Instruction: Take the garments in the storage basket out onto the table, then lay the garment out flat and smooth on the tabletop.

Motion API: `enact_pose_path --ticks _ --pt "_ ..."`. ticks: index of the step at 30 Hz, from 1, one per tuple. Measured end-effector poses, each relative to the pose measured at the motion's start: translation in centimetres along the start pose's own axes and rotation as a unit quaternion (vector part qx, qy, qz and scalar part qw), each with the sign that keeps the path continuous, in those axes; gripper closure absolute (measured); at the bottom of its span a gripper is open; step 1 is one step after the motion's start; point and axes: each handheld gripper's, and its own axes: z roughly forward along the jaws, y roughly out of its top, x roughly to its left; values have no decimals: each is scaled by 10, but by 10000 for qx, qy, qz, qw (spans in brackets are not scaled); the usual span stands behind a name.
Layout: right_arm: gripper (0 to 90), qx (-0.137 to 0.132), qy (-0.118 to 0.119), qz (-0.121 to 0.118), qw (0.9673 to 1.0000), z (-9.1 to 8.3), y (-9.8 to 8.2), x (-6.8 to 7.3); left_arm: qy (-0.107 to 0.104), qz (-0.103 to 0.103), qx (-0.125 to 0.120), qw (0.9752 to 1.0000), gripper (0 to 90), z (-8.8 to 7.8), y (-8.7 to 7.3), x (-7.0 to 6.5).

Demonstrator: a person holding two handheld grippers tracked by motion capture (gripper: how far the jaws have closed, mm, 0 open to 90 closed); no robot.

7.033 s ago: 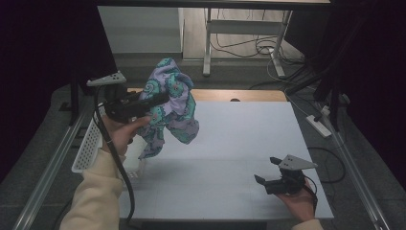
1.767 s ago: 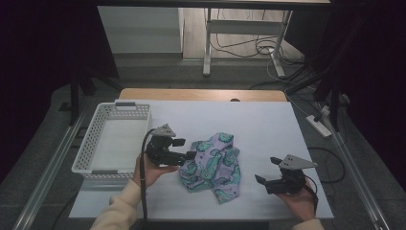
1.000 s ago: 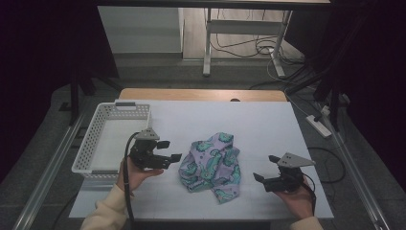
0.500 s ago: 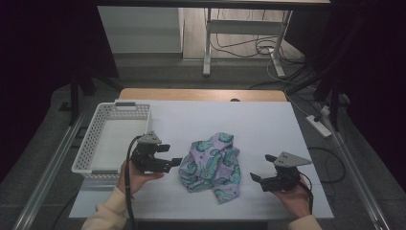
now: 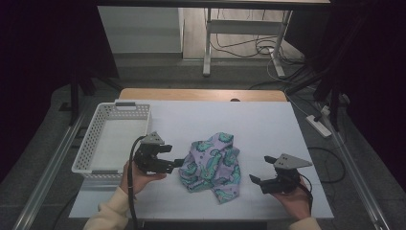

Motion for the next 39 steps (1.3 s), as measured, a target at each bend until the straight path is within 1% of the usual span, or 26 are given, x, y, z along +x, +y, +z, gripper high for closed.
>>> enact_pose_path --ticks 6,12,14,19,21,23,25,27,28,29,34,39 --pt "97 -27 106 -52 9999 0 5 8 -24 -40 -2 10000 243 2 -2 -1" --pt "97 -59 335 -68 9994 7 11 16 -39 -54 22 10000 240 4 -4 -4" --pt "97 -46 373 -132 9992 11 14 19 -39 -50 48 10000 238 5 -4 -5" --pt "97 -19 414 -158 9990 14 16 21 -36 -78 63 9999 237 7 -5 -5" --pt "97 -6 437 -204 9988 17 18 22 -32 -90 63 9999 237 7 -6 -5" --pt "97 54 520 -307 9982 24 22 26 -35 -94 69 9999 236 8 -6 -5" --pt "97 70 550 -324 9979 27 23 27 -41 -95 80 9999 236 9 -6 -5" --pt "97 85 642 -389 9971 36 28 31 -55 -86 89 9999 236 11 -5 -5" --pt "97 85 642 -389 9971 36 28 31 -55 -86 89 9999 236 11 -5 -5" --pt "97 96 695 -421 9966 40 31 34 -55 -86 101 9999 236 11 -5 -5" --pt "97 127 755 -477 9959 46 33 39 -58 -51 132 9999 235 12 -6 -6" --pt "98 131 802 -484 9955 48 35 43 -51 -59 118 9999 235 12 -6 -6"
